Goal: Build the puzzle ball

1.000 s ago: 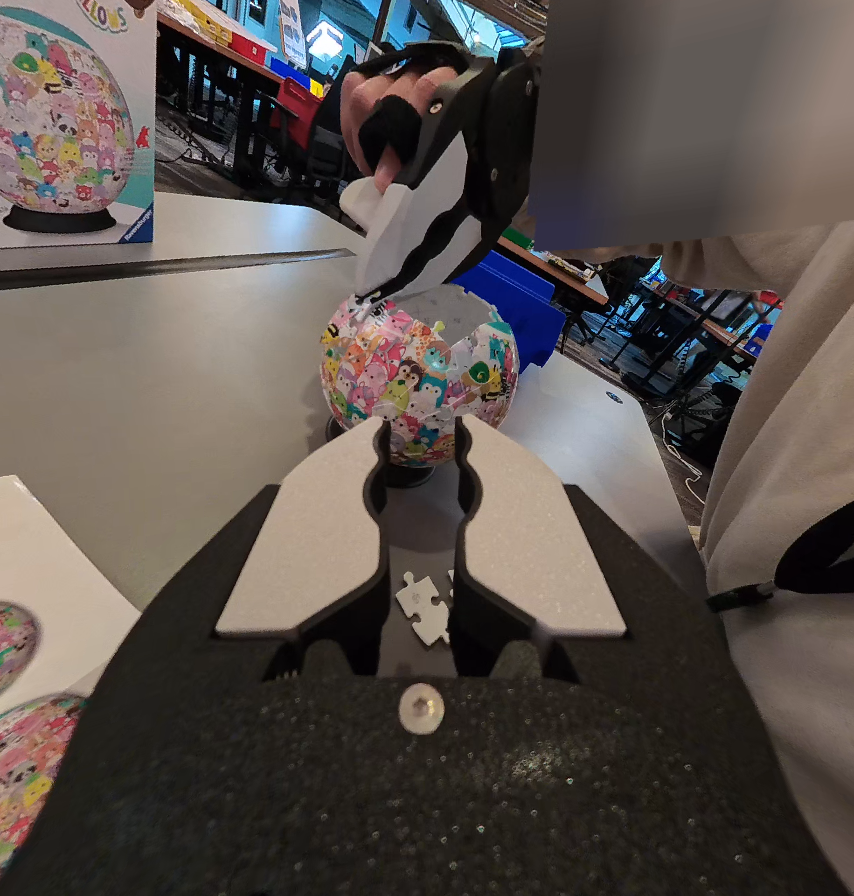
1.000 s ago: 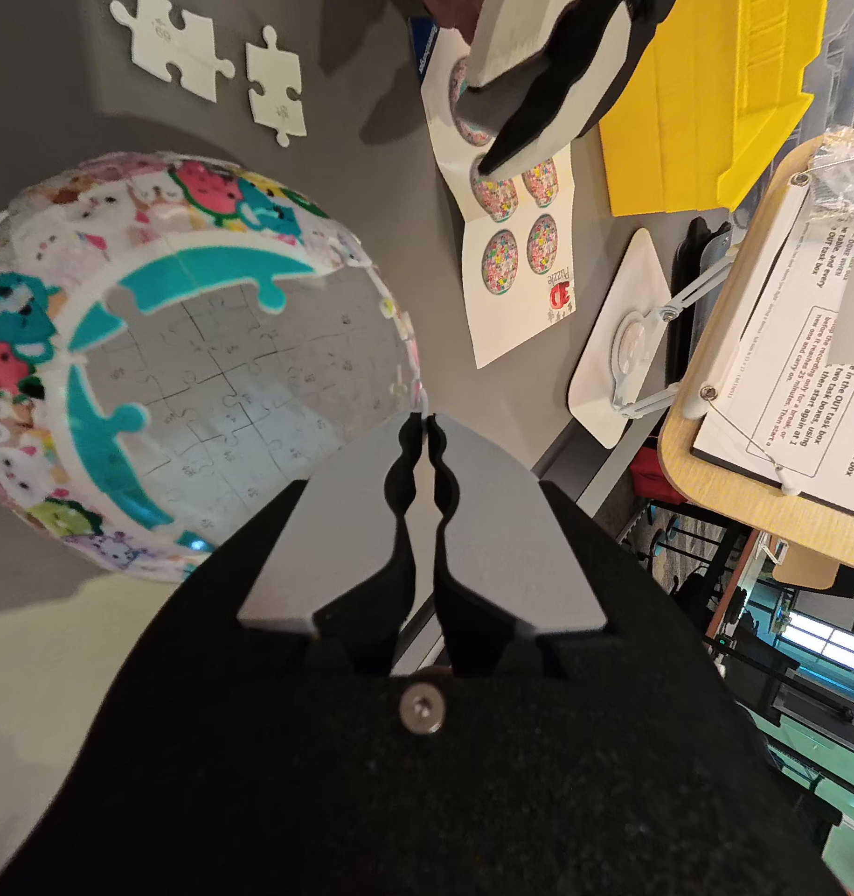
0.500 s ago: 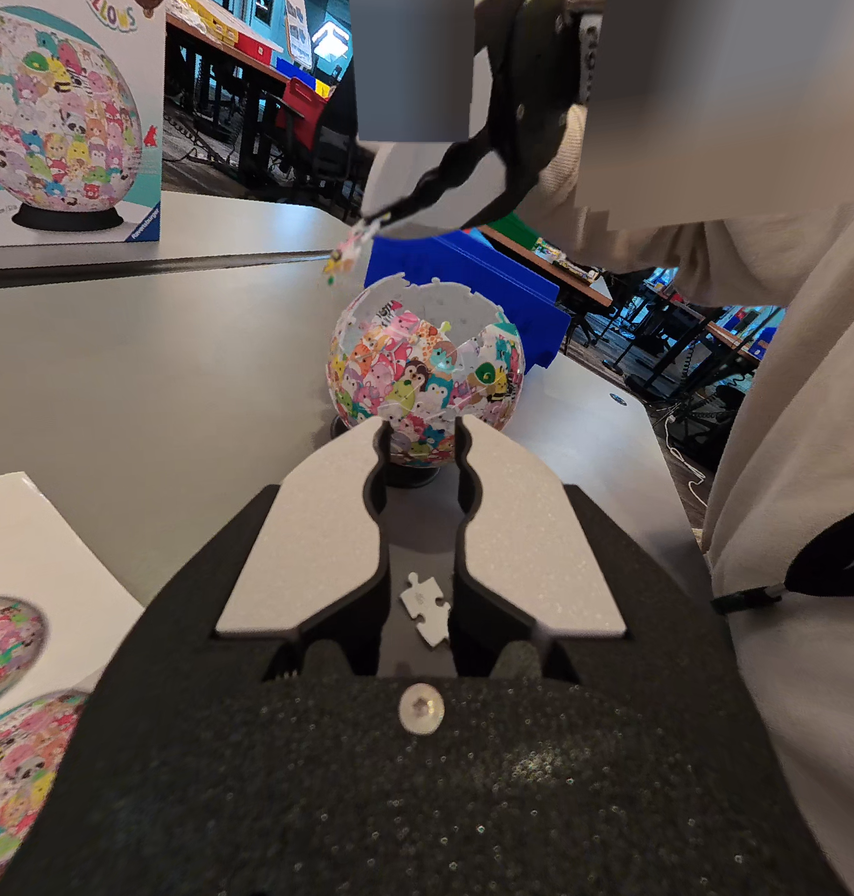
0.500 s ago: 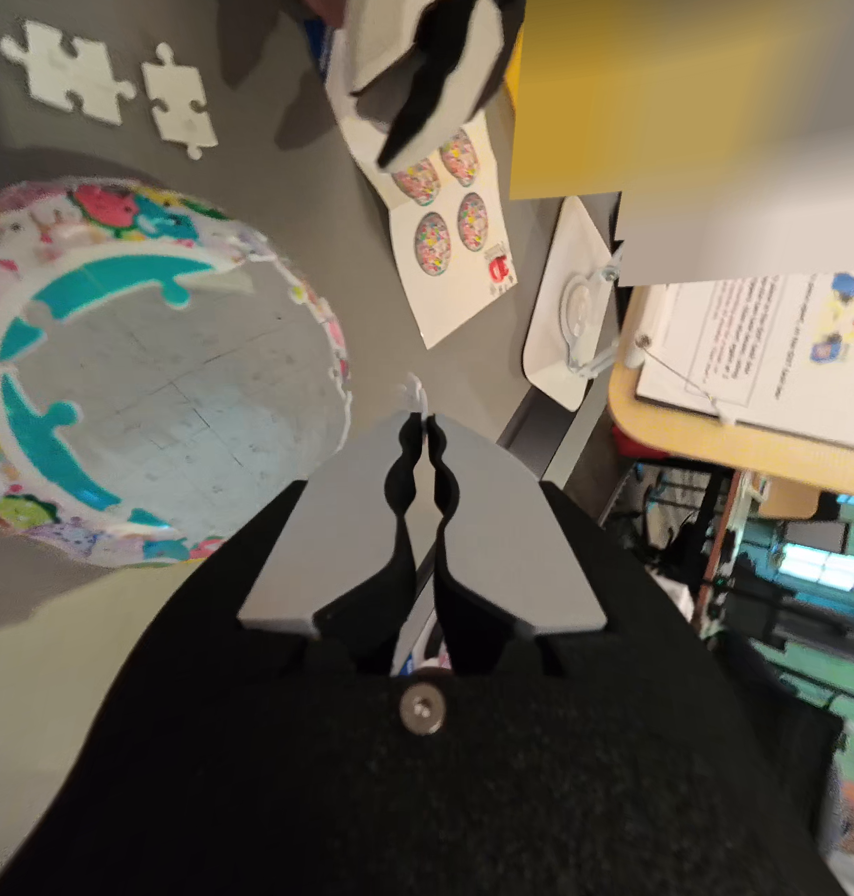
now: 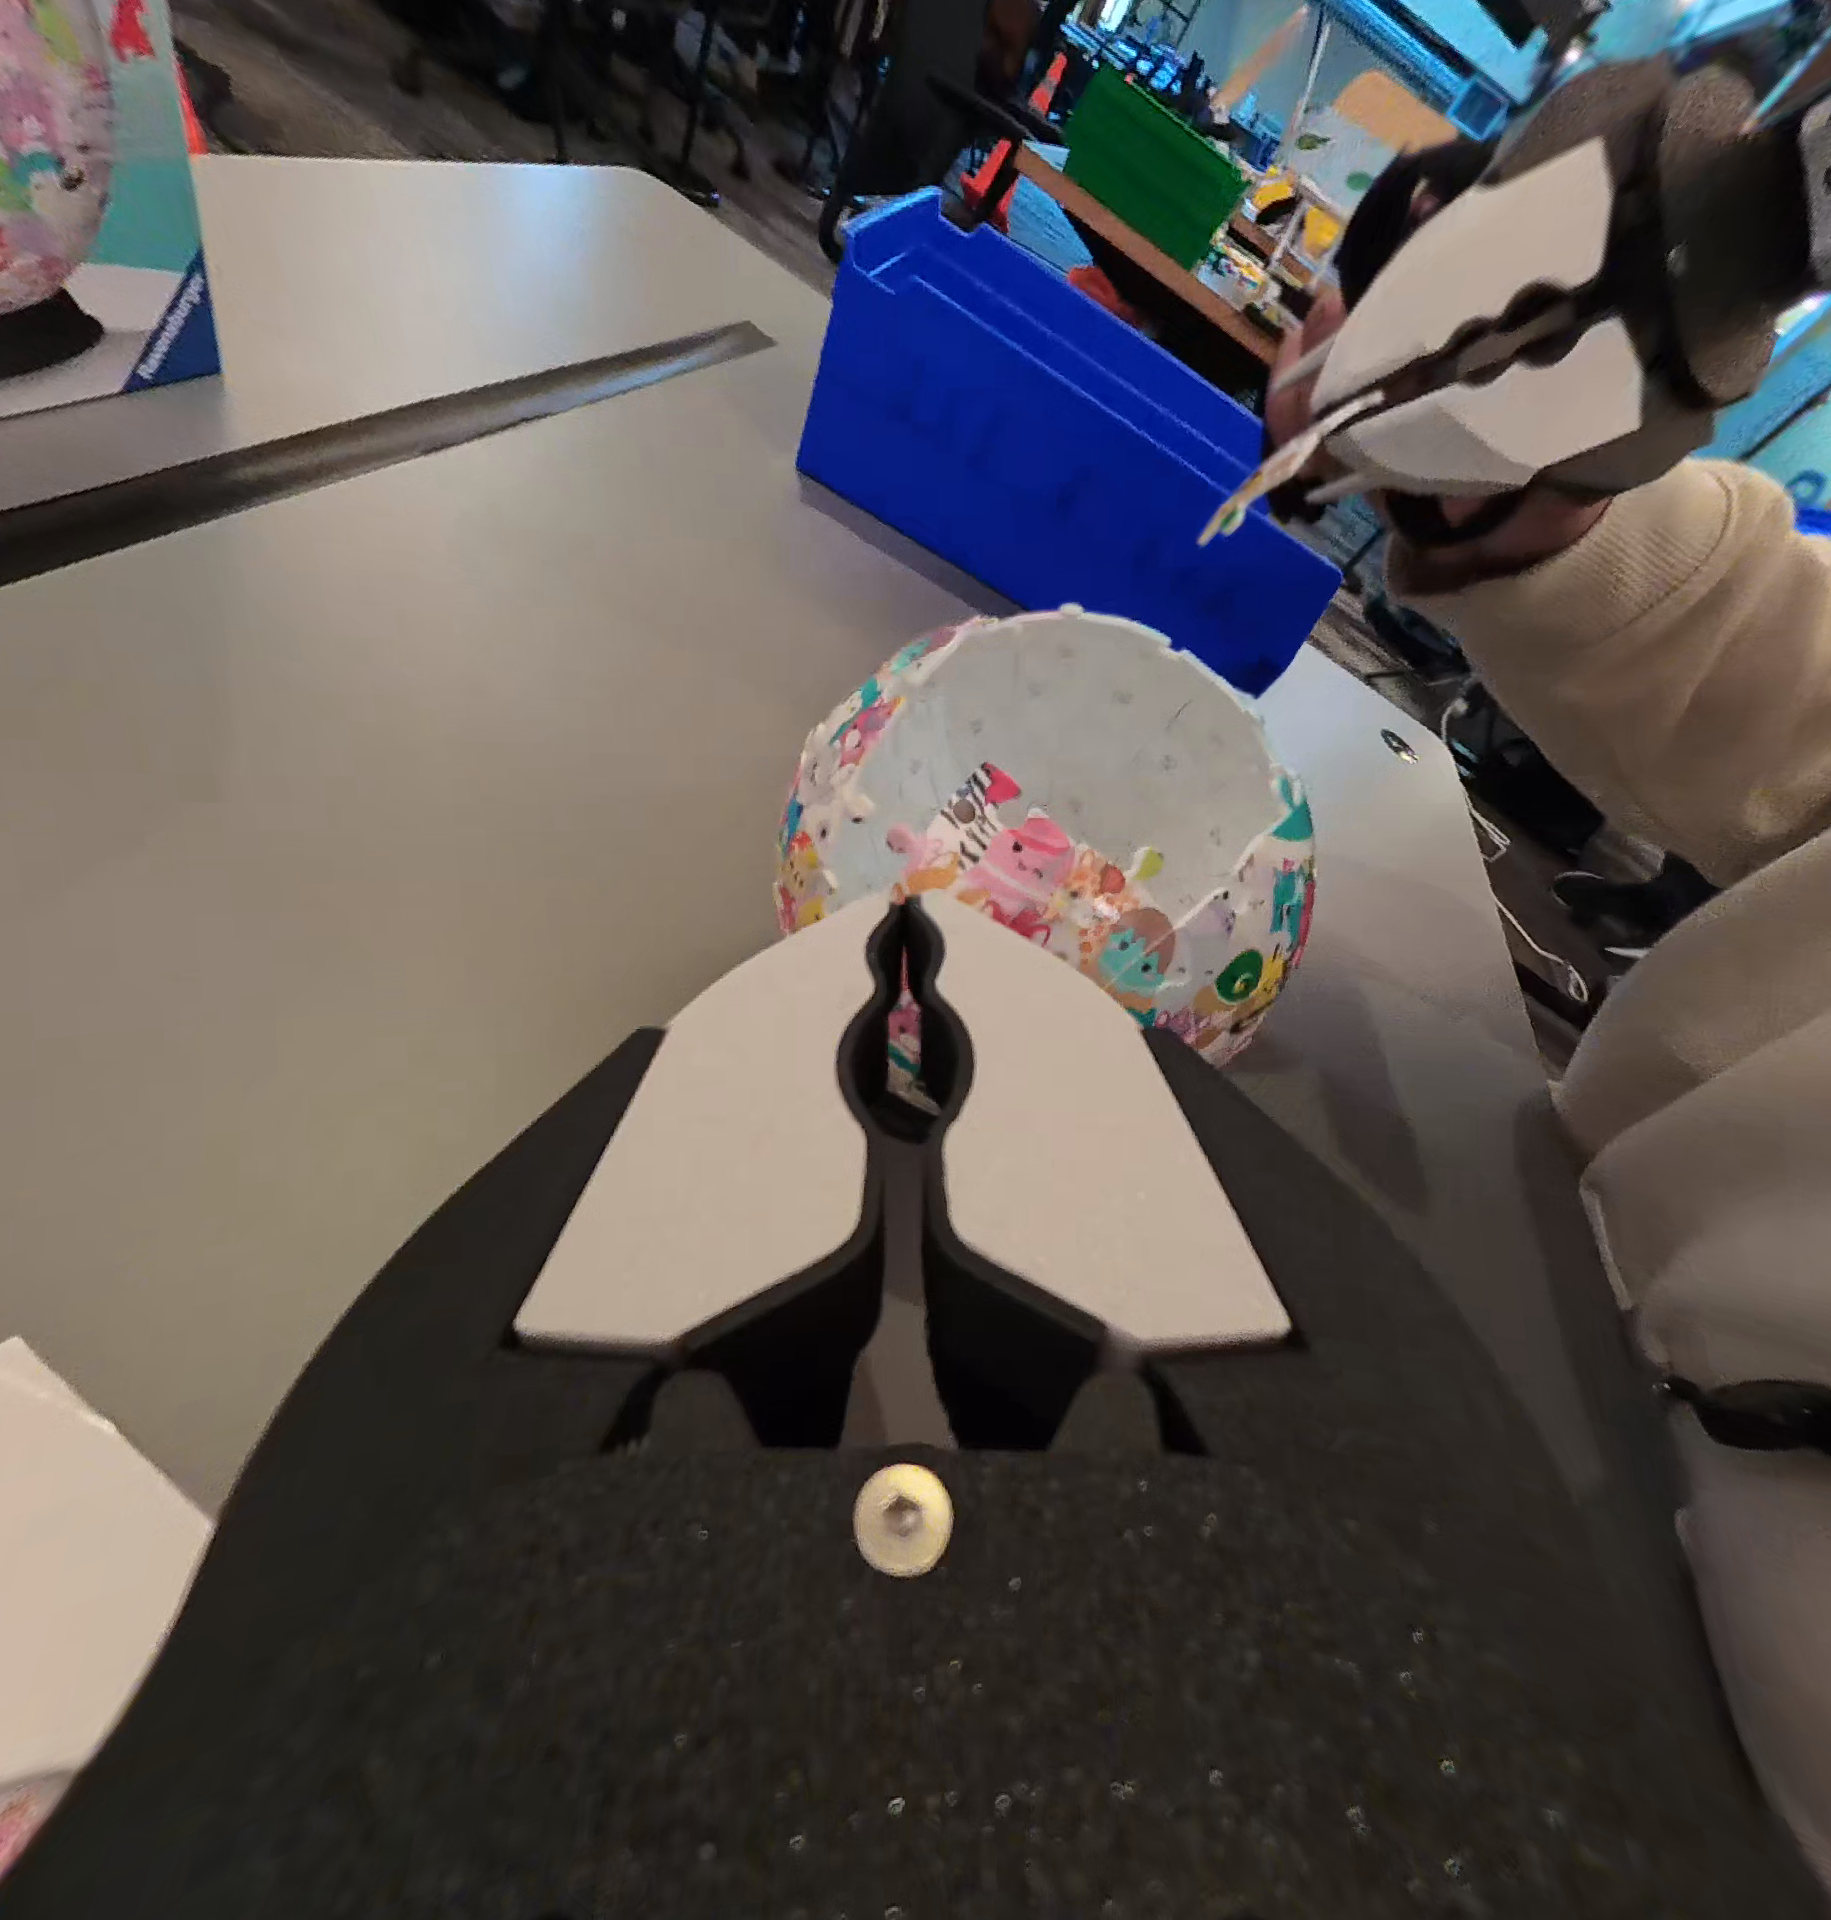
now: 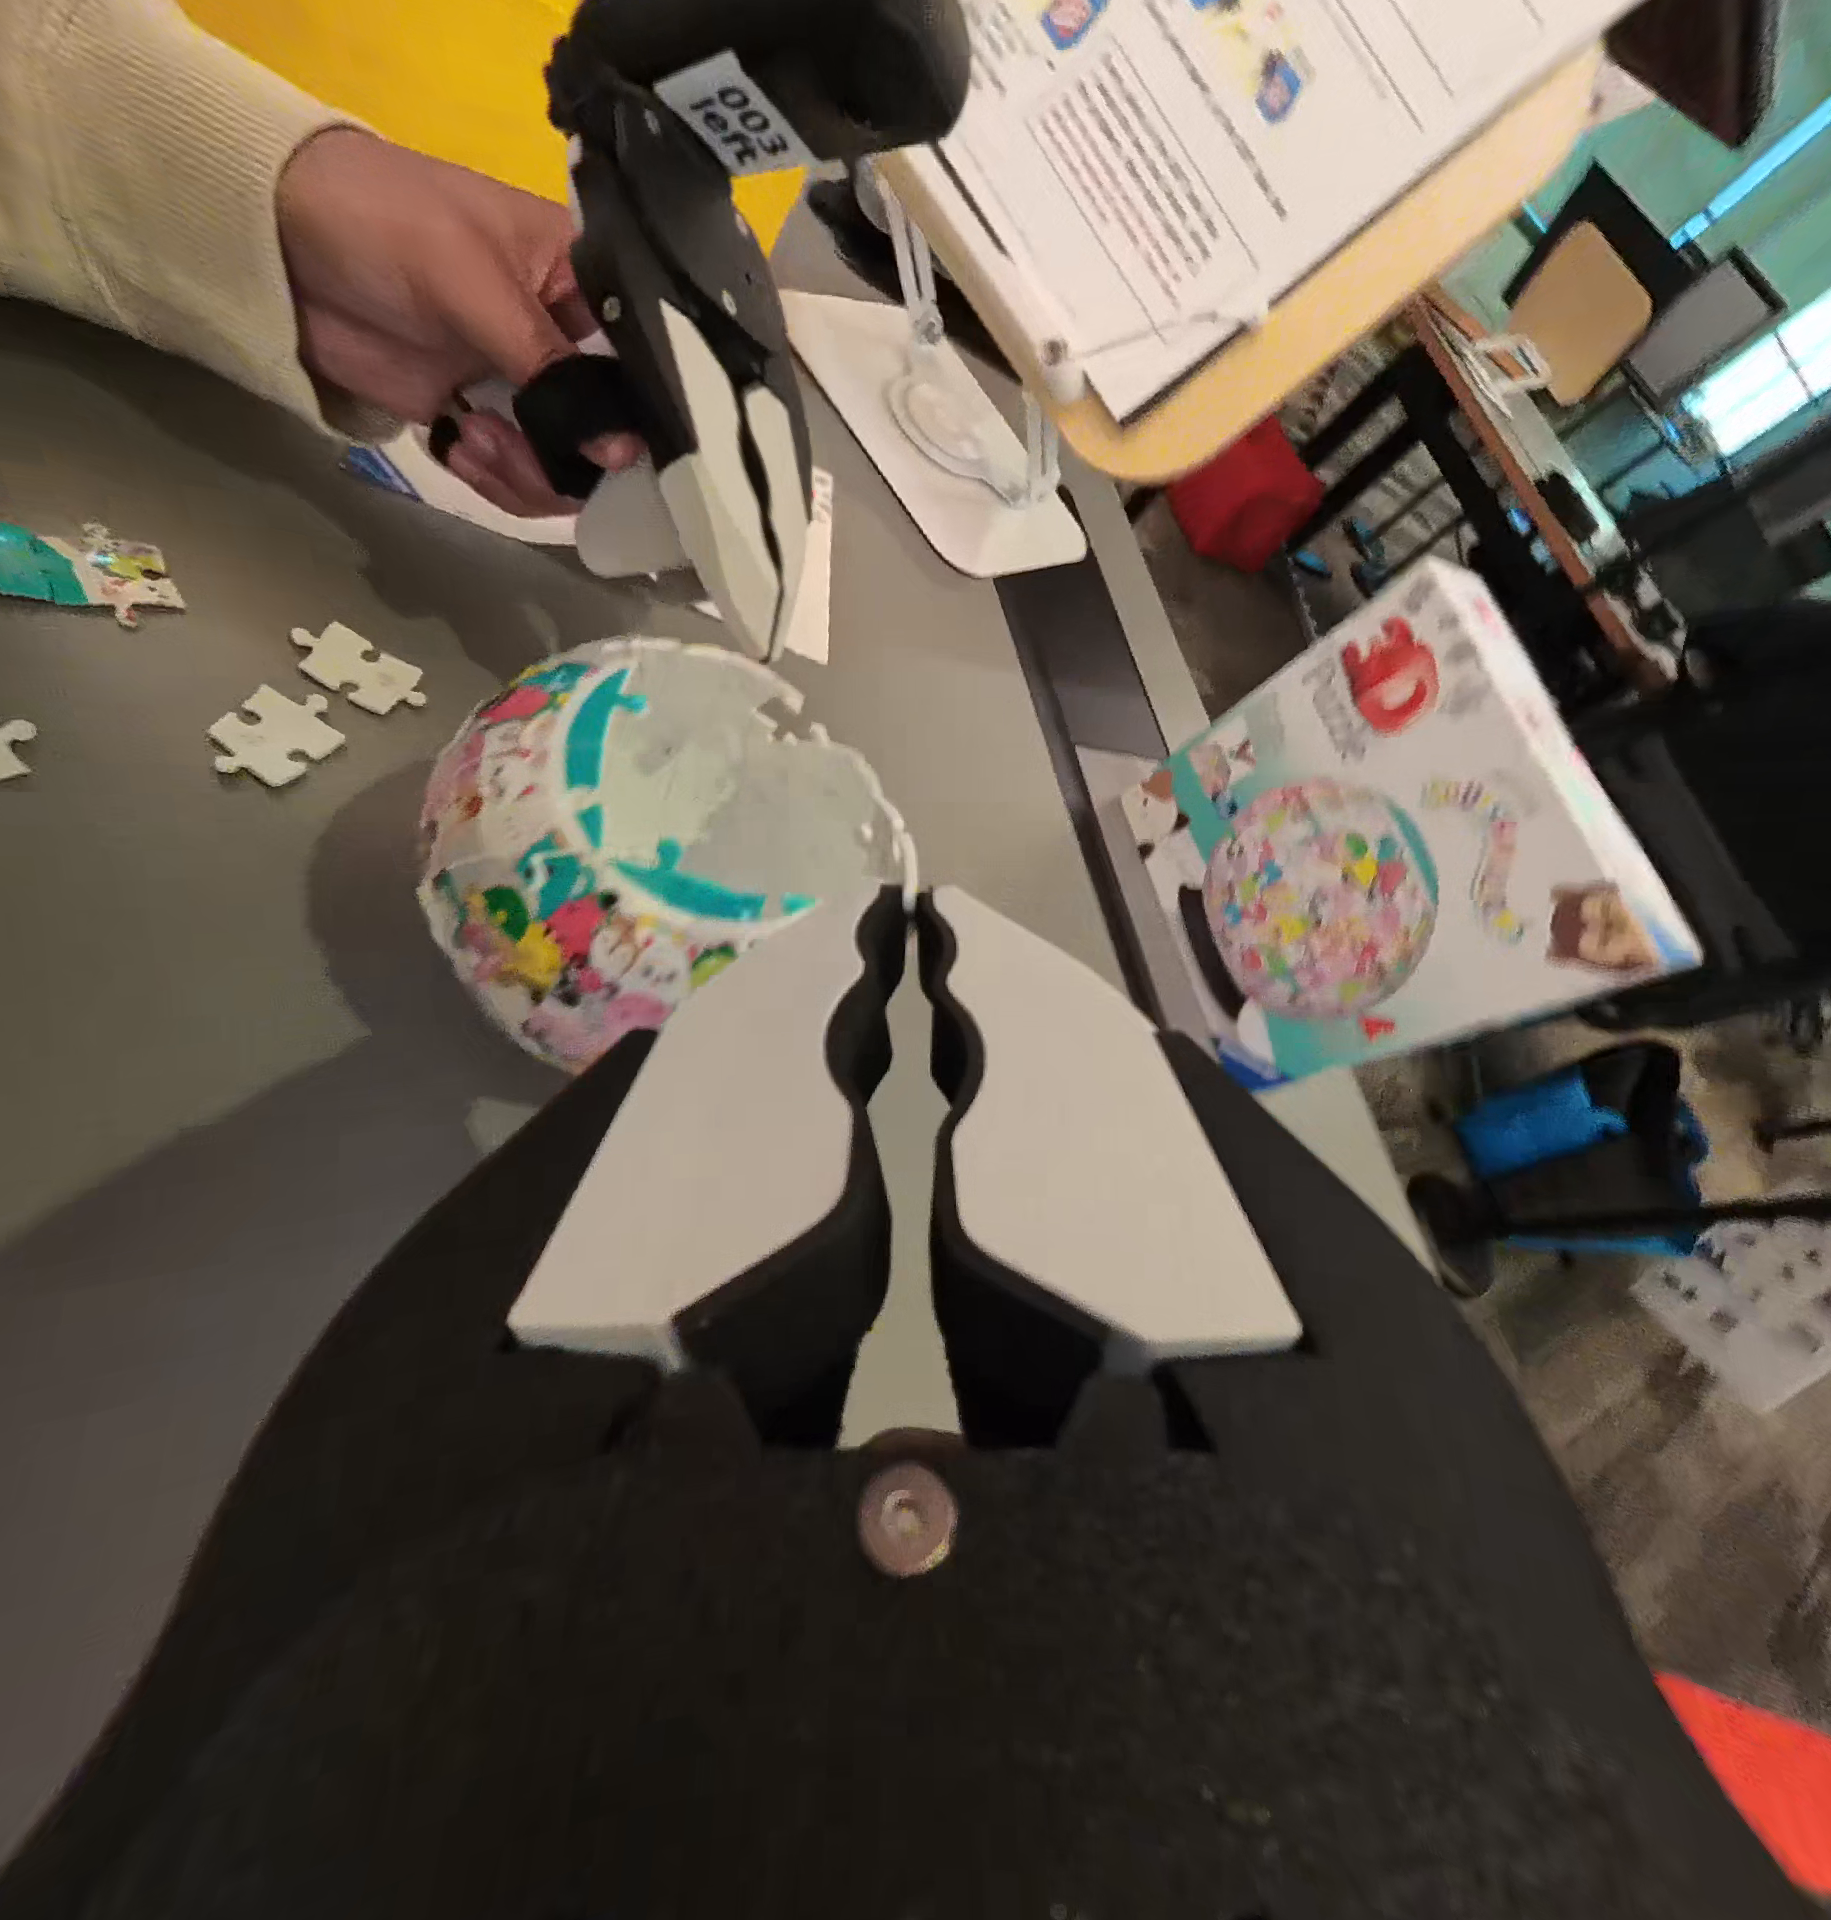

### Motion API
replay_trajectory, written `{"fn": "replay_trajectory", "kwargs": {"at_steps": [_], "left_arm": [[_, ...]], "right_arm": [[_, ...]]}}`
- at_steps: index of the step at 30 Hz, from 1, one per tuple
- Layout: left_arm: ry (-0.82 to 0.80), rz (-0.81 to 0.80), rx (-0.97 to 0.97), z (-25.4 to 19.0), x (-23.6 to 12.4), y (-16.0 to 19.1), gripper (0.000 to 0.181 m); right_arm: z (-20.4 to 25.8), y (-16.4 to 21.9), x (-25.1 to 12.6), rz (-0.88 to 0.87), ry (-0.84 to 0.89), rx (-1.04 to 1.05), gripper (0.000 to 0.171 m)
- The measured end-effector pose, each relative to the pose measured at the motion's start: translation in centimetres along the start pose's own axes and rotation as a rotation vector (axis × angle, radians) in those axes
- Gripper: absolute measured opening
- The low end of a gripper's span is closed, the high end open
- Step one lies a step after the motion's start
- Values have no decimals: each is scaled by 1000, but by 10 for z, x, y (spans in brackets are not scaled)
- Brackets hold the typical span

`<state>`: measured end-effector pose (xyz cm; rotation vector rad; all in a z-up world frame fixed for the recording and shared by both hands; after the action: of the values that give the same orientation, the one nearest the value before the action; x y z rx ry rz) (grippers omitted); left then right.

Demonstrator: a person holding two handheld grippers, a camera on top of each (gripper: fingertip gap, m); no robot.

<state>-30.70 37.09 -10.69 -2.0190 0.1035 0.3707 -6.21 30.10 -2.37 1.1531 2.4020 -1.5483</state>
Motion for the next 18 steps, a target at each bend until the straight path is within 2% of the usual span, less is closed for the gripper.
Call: {"fn": "replay_trajectory", "kwargs": {"at_steps": [9, 18], "left_arm": [[-16, 14, 26, -5, 0, 3, 0], [6, -9, 39, -15, -4, 4, 0]], "right_arm": [[10, 18, -32, 51, 54, 77, 2], [11, 20, -23, 64, 29, 80, 2]]}}
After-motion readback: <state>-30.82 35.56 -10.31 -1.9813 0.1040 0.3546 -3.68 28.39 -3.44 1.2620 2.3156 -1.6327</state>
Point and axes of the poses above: each gripper's, where its closed fingertips meet, x out along the fingers, y out of its underside, z = x × y across the jaws, the point moved 8 cm from there along -x, back along the fingers, and after that the axes turned 1 degree about x, right-handed, at the moved point
